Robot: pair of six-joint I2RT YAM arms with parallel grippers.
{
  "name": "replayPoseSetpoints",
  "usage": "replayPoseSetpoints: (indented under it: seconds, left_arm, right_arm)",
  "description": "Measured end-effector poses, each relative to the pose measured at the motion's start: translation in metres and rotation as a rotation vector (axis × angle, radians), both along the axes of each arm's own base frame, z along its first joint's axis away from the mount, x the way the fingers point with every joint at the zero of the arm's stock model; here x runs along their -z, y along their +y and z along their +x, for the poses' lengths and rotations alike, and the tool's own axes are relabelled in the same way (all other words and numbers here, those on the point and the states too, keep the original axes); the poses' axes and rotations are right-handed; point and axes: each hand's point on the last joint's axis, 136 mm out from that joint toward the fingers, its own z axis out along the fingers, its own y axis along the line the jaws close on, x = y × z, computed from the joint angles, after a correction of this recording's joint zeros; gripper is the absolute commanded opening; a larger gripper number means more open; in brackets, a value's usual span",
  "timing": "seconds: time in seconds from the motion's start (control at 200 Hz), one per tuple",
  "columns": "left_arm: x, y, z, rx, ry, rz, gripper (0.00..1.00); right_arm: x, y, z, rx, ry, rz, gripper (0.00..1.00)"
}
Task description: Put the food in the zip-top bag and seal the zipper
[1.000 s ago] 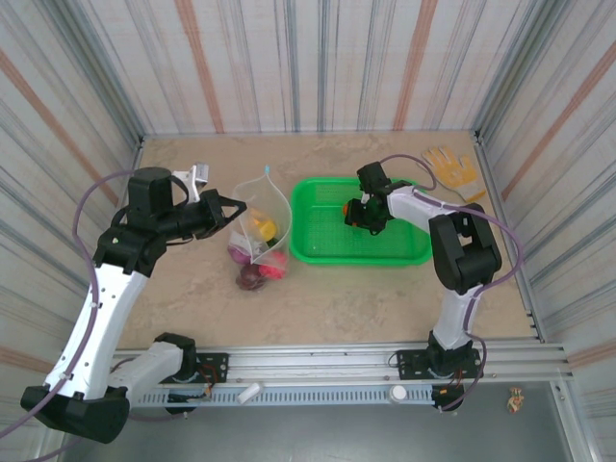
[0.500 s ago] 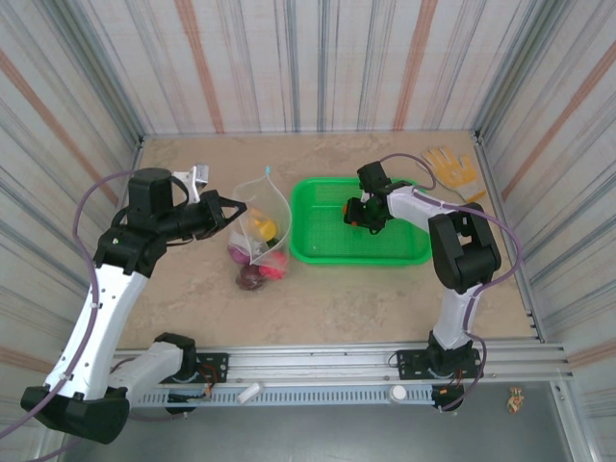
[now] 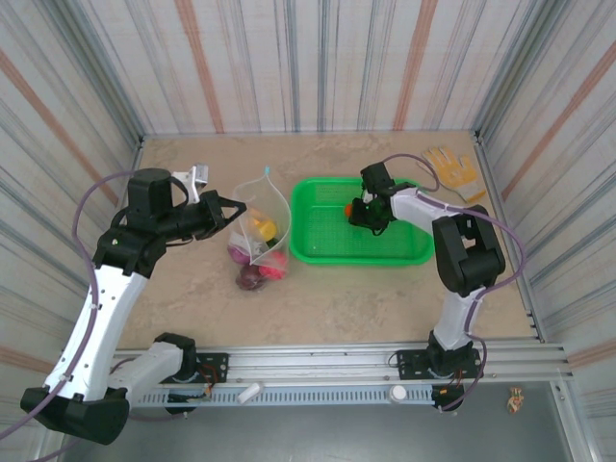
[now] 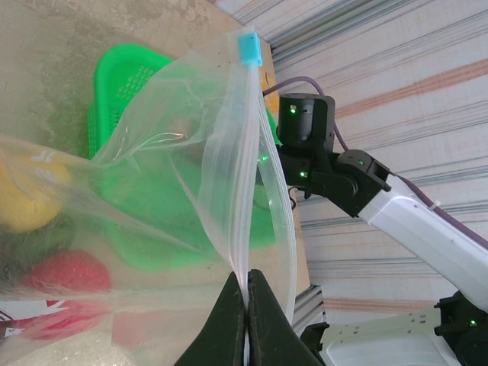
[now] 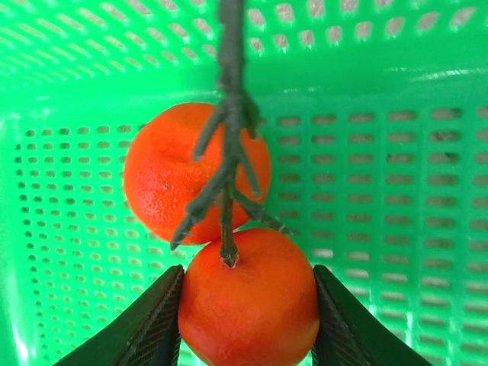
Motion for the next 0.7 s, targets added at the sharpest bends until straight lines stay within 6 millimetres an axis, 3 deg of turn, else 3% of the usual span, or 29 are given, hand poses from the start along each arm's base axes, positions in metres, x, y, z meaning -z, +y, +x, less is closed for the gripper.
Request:
replayPoseSetpoints:
  seconds: [0.306,0.506,0.701]
  left_arm:
    - [0.0,0.0,0.0,0.0,0.0,0.0,0.0]
    - [0.0,-0.002,-0.001,0.006,0.0,0.0,0.0]
    - [0.0,-0.002,-0.001,0.008,0.0,0.0,0.0]
  right_arm:
    - [-0.068,0.004,-0.021,-0.028,-0.129,0.057,0.36]
    - [-0.108,0.024,-0.049,-0.124,-0.208,0.067,0.35]
    - [-0.175,0.048,-0.07,-0.226,-0.337,0.101,0.35]
